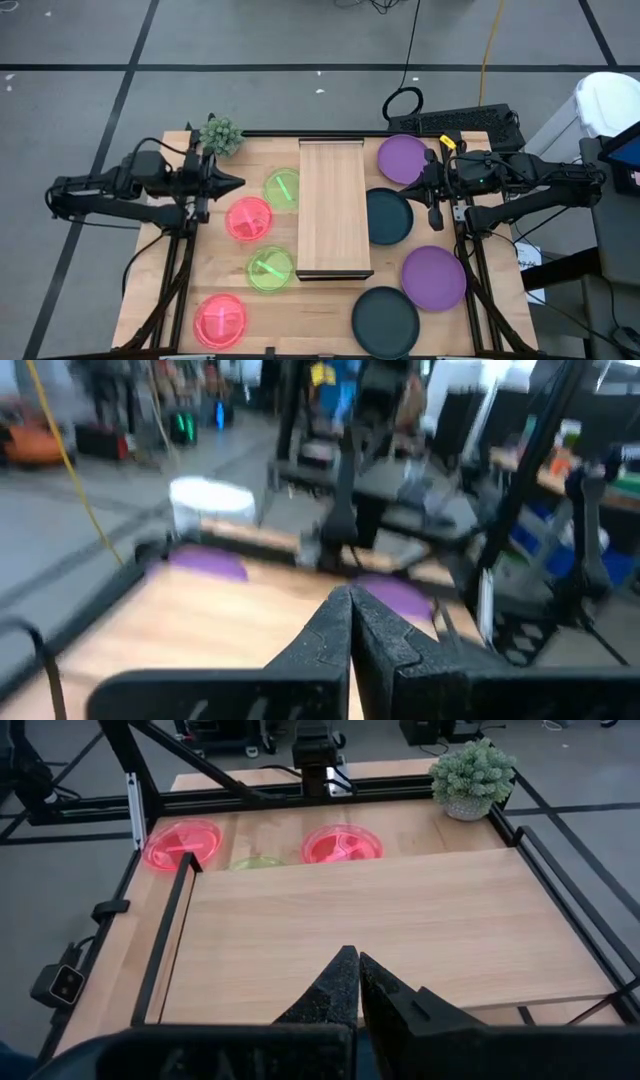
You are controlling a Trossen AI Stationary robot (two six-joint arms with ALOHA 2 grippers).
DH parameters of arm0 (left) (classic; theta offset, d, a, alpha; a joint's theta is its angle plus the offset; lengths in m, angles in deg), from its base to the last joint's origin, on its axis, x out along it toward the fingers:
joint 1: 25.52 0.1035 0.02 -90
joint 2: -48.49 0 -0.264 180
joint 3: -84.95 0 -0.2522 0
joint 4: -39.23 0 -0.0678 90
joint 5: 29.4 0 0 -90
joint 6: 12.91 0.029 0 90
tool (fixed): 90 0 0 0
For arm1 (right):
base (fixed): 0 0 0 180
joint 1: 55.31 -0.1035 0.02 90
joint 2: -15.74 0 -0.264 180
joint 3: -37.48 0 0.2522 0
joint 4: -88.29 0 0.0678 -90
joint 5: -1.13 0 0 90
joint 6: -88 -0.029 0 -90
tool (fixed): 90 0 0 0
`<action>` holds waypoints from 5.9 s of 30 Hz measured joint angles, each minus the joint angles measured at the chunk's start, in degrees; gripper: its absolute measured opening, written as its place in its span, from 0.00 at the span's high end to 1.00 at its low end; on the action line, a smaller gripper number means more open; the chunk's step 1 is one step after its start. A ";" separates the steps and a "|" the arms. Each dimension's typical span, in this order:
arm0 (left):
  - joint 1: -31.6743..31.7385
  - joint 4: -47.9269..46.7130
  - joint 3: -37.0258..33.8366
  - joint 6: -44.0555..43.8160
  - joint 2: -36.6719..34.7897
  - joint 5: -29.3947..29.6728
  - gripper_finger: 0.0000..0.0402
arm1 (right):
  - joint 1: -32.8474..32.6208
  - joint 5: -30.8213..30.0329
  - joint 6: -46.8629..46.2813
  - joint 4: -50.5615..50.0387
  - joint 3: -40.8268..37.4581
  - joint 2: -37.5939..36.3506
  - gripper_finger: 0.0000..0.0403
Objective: Place and stack plates onto a shelf
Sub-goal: Put the top purple plate on the shelf
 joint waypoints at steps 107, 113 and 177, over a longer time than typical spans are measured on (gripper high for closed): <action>-2.89 -6.25 9.27 -9.38 19.61 2.61 0.99 | 46.56 9.00 14.71 -2.79 -25.68 21.70 0.51; -2.89 -6.25 9.27 -9.68 19.61 3.63 0.99 | 46.56 9.02 26.94 1.28 -25.68 21.71 0.51; -2.84 5.91 9.25 -17.56 19.63 9.62 0.99 | 40.16 4.28 39.11 19.76 -42.06 5.35 1.00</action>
